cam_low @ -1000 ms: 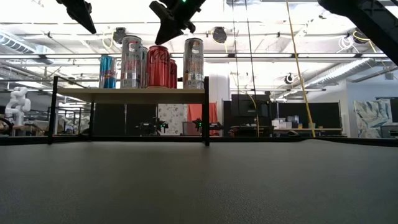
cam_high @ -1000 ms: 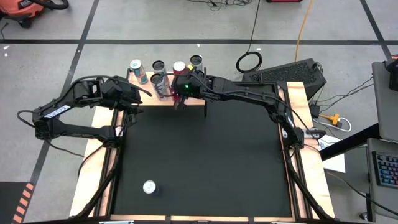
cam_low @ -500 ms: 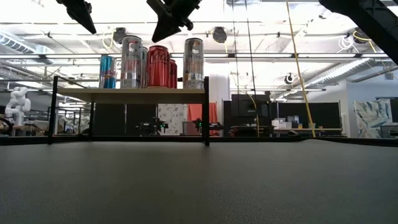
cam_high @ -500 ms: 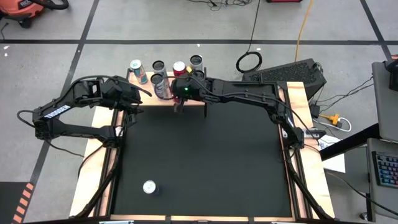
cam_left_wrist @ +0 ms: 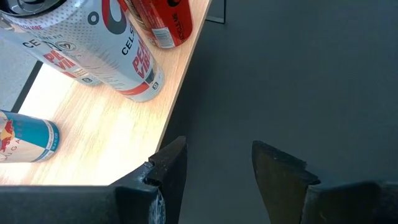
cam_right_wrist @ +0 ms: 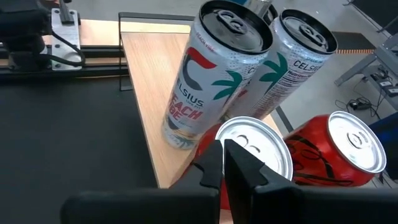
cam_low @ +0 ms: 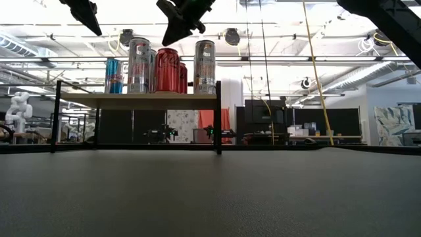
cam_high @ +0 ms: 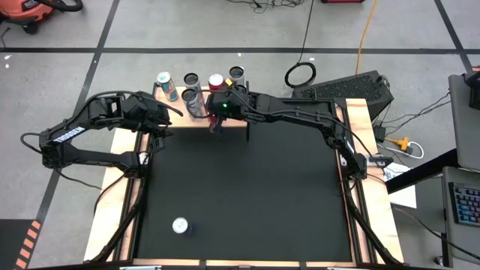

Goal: Place canned beverage on shelf
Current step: Put the red soda can on the shelf aligned with the other red soda can, then put the blue soda can on the shelf aligned with the other blue soda can

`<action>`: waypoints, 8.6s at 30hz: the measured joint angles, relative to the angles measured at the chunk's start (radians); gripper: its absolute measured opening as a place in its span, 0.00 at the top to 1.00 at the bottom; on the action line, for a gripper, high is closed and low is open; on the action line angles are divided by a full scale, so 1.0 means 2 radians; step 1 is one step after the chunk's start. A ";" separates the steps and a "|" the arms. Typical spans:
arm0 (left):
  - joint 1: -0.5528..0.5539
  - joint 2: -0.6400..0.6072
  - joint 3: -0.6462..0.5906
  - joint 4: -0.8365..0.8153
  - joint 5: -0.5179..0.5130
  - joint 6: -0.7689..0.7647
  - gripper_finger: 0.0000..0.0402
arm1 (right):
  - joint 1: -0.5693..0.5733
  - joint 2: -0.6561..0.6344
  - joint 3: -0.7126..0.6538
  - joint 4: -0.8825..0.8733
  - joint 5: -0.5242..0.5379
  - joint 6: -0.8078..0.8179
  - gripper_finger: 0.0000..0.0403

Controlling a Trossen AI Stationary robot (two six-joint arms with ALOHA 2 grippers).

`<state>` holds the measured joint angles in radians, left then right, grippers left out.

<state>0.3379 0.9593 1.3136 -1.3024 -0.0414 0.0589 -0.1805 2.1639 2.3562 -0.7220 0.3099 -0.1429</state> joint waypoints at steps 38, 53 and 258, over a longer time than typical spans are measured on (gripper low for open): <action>0.000 0.000 0.000 0.001 0.000 0.000 0.55 | -0.013 0.003 0.000 0.002 -0.040 0.006 1.00; 0.000 0.000 0.000 0.001 0.000 0.000 0.55 | -0.023 0.003 0.000 0.022 -0.039 0.006 1.00; -0.467 0.272 0.000 0.107 0.055 -0.367 0.00 | 0.085 -0.192 0.000 -0.359 -0.038 0.247 0.83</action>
<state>-0.5956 1.5036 1.3132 -1.0887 0.0680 -0.6754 -0.0113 1.7809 2.3562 -1.4410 0.2340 0.3519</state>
